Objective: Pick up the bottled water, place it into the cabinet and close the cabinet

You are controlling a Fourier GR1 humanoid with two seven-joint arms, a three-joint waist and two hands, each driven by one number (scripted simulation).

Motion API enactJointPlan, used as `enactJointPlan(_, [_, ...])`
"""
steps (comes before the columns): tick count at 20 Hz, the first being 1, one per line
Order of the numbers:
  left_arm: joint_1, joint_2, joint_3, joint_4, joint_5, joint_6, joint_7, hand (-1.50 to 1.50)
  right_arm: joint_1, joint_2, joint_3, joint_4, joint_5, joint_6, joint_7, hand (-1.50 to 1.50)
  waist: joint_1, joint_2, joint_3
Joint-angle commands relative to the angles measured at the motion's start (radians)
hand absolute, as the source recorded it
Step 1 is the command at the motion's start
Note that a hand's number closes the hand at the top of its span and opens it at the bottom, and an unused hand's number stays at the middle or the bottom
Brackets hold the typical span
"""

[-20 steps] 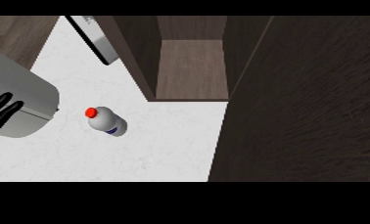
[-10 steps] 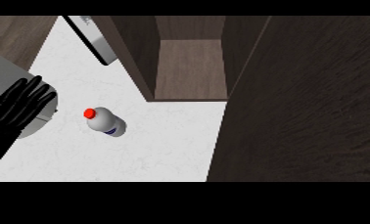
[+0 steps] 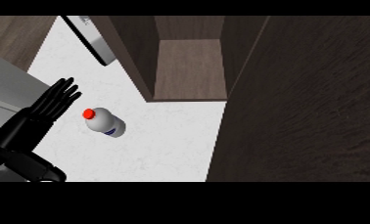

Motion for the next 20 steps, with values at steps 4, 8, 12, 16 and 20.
enactJointPlan(4, [-0.100, -0.027, -0.038, 0.317, -0.225, 0.020, -0.239, -1.50, 0.068, -0.049, 0.036, -0.089, 0.071, -0.014, -0.017, -1.50, -0.009, 0.001, 0.000])
enactJointPlan(8, [-0.153, 0.018, -0.021, 0.463, -0.238, 0.002, -0.302, -1.50, 0.035, -0.039, 0.100, -0.056, 0.136, -0.048, 0.004, -1.50, -0.002, 0.000, 0.000])
enactJointPlan(12, [-0.143, 0.003, -0.052, 0.565, -0.315, 0.011, -0.455, -1.50, -0.041, -0.047, 0.035, -0.103, 0.098, -0.057, 0.089, -1.50, 0.000, 0.001, -0.001])
enactJointPlan(16, [-0.185, 0.010, -0.058, 0.692, -0.360, 0.035, -0.564, -1.50, 0.007, -0.081, 0.054, -0.099, 0.095, -0.075, 0.039, -1.50, -0.004, 0.001, -0.001])
enactJointPlan(20, [-0.278, 0.067, -0.033, 0.849, -0.359, 0.014, -0.626, -1.50, -0.048, -0.080, 0.014, -0.079, 0.078, -0.084, 0.048, -1.50, -0.005, 0.003, -0.001])
